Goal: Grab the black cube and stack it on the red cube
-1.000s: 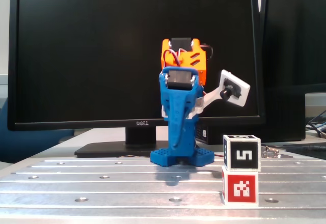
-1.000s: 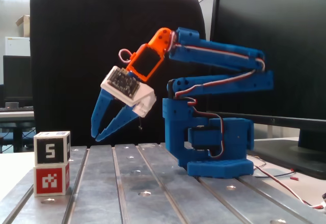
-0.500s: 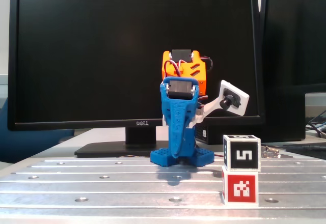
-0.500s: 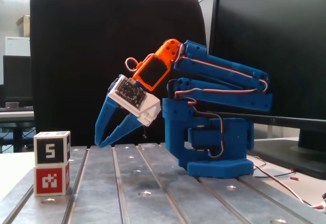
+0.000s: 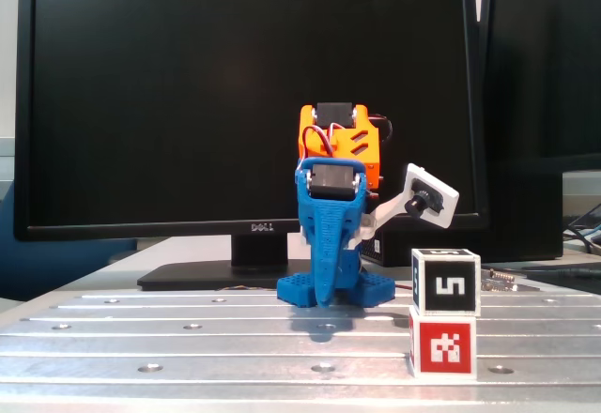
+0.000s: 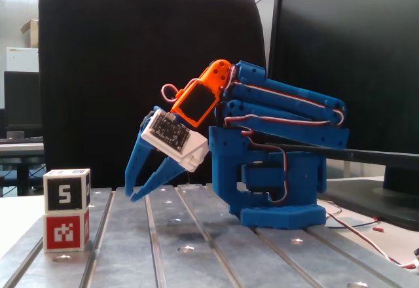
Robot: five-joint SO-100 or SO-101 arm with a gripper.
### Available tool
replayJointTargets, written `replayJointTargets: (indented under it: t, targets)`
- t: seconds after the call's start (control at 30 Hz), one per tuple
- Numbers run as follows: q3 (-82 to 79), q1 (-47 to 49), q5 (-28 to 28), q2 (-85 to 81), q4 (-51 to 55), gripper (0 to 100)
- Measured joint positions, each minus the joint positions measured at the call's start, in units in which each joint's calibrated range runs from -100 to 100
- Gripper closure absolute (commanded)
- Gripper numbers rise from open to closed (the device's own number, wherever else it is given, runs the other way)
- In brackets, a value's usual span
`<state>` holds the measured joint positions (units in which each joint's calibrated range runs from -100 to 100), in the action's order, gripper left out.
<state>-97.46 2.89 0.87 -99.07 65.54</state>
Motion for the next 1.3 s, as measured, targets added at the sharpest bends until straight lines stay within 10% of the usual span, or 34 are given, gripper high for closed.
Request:
replayJointTargets:
  t: [1.3]
  targets:
    - [-1.99, -0.07, -0.16, -0.68, 5.59, 99]
